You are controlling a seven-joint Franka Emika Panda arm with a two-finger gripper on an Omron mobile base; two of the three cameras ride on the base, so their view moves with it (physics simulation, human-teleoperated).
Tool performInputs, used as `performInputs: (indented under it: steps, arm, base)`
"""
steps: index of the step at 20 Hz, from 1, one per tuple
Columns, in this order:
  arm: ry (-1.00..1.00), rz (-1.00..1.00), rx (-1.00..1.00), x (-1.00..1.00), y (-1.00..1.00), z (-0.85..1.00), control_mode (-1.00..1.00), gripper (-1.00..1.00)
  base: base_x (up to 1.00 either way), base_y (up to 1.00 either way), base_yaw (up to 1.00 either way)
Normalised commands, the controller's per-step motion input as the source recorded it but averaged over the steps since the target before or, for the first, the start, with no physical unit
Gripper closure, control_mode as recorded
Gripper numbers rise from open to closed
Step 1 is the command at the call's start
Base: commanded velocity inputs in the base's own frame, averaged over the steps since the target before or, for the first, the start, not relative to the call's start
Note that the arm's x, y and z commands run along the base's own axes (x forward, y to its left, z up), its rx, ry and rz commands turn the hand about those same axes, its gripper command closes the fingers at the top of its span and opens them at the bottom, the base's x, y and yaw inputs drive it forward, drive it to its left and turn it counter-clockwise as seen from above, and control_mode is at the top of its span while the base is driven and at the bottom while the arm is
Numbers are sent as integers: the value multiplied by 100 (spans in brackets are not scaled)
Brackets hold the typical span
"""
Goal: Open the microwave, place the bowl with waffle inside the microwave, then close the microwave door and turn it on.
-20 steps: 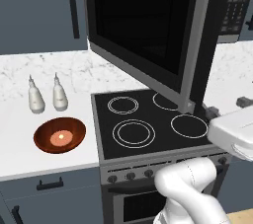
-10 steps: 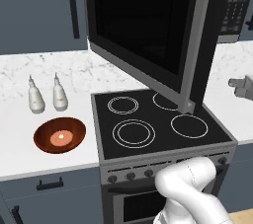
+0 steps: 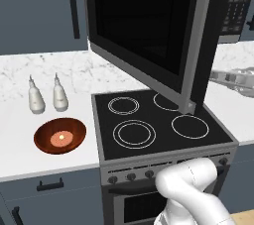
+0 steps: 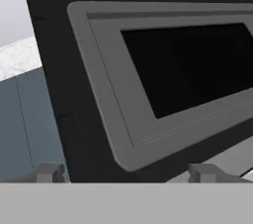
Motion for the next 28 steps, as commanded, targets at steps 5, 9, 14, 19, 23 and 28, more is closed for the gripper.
performInputs:
  steps: [5, 9, 14, 19, 23, 28]
  arm:
    - [31, 1, -2, 95, 65, 0, -100, -100]
    - [39, 0, -16, 56, 97, 13, -100, -100]
    - [31, 4, -26, -5, 100, 22, -100, -100]
    - [6, 9, -26, -62, 100, 19, -100, -100]
    - [2, -8, -16, -4, 86, 0, -100, -100]
    - [3, -10, 0, 8, -9, -5, -100, -100]
  base:
    - [0, 0, 0]
    - [0, 0, 0]
    - [0, 0, 0]
    - [0, 0, 0]
    - [0, 0, 0]
    - [0, 0, 0]
